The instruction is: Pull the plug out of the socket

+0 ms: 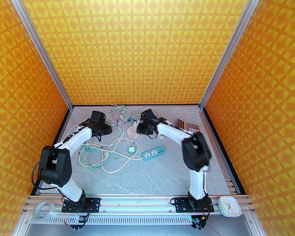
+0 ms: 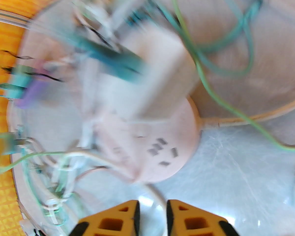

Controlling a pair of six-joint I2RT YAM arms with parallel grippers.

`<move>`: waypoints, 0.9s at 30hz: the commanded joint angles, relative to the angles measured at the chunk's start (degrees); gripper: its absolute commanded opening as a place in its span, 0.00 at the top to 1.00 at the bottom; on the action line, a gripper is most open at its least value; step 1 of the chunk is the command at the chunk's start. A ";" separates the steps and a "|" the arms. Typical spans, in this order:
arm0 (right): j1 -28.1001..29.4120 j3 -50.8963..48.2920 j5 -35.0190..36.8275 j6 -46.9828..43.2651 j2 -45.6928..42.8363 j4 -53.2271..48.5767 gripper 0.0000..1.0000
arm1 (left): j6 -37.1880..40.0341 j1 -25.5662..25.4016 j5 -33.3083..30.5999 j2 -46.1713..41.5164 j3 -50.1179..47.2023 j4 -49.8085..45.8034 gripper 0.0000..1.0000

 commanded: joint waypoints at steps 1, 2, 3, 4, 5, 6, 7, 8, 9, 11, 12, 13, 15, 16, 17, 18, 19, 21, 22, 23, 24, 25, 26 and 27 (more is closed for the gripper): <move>0.15 -4.72 1.93 -0.99 -6.76 2.08 0.64 | -4.87 2.45 4.29 -0.03 -2.41 6.46 0.98; 0.13 -6.39 1.76 -0.81 -8.37 2.99 0.63 | -5.99 3.33 5.88 0.66 -3.29 7.85 0.98; 0.12 -8.18 1.63 -0.60 -9.71 3.68 0.63 | -6.99 3.93 7.29 1.50 -4.01 9.26 0.97; 0.16 -9.30 1.53 -0.62 -10.65 4.12 0.63 | -7.56 4.39 8.27 2.15 -4.43 10.43 0.95; 0.14 -10.48 1.49 -0.70 -11.59 4.40 0.63 | -7.98 4.67 9.02 2.87 -4.70 11.39 0.92; 0.19 -11.27 1.49 -0.97 -12.28 4.35 0.62 | -8.16 4.68 9.26 3.68 -4.64 11.82 0.91; 0.13 -11.89 1.58 -1.12 -12.84 4.32 0.61 | -8.34 4.68 9.52 4.29 -4.48 12.02 0.91; 0.14 -12.56 1.78 -1.31 -13.33 4.25 0.61 | -8.66 4.68 9.64 4.92 -4.38 12.19 0.91; 0.12 -13.11 1.86 -1.46 -13.76 4.32 0.61 | -8.84 4.67 9.64 5.48 -4.37 12.43 0.91; 0.14 -13.97 1.86 -1.63 -14.32 4.42 0.60 | -9.27 4.68 9.80 6.13 -4.46 12.88 0.91; 0.15 -14.22 1.82 -1.72 -14.55 4.51 0.60 | -9.54 4.73 9.81 6.45 -4.59 12.99 0.90; 0.12 -14.45 1.90 -1.80 -14.63 4.44 0.60 | -9.65 4.69 9.86 6.78 -4.60 13.08 0.90; 0.12 -14.74 1.93 -1.72 -14.59 4.59 0.61 | -9.59 4.71 10.25 7.84 -4.25 12.65 0.87; 0.13 -14.81 1.86 -1.71 -14.52 4.60 0.61 | -9.51 4.75 10.25 8.22 -4.11 12.31 0.87; 0.15 -14.84 1.67 -1.59 -14.48 4.60 0.61 | -9.69 4.87 10.25 8.63 -4.10 12.06 0.87; 0.20 -14.84 1.63 -1.55 -14.43 4.60 0.61 | -9.71 4.99 10.40 8.92 -4.11 11.97 0.86; 0.15 -14.85 1.57 -1.48 -14.39 4.63 0.61 | -9.76 5.03 10.43 9.05 -4.12 11.64 0.82; 0.16 -14.93 1.58 -1.47 -14.47 4.50 0.61 | -9.84 5.05 10.43 8.91 -4.10 11.02 0.68; 0.18 -14.94 1.63 -1.42 -14.49 4.49 0.60 | -9.89 5.07 10.43 8.61 -4.18 10.81 0.61; 0.12 -14.94 1.58 -1.40 -14.45 4.51 0.61 | -9.82 5.11 10.43 8.26 -4.26 10.63 0.58; 0.13 -15.08 1.58 -1.40 -14.45 4.58 0.60 | -9.70 5.05 10.43 7.85 -4.34 10.22 0.52; 0.18 -15.14 1.58 -1.37 -14.44 4.67 0.60 | -9.65 5.04 10.42 7.31 -4.29 9.52 0.44; 0.13 -15.23 1.63 -1.30 -14.33 4.69 0.60 | -9.63 5.08 10.43 6.76 -4.36 8.82 0.38; 0.13 -15.37 1.50 -1.15 -14.38 4.77 0.60 | -9.43 5.16 10.34 6.00 -4.46 8.06 0.32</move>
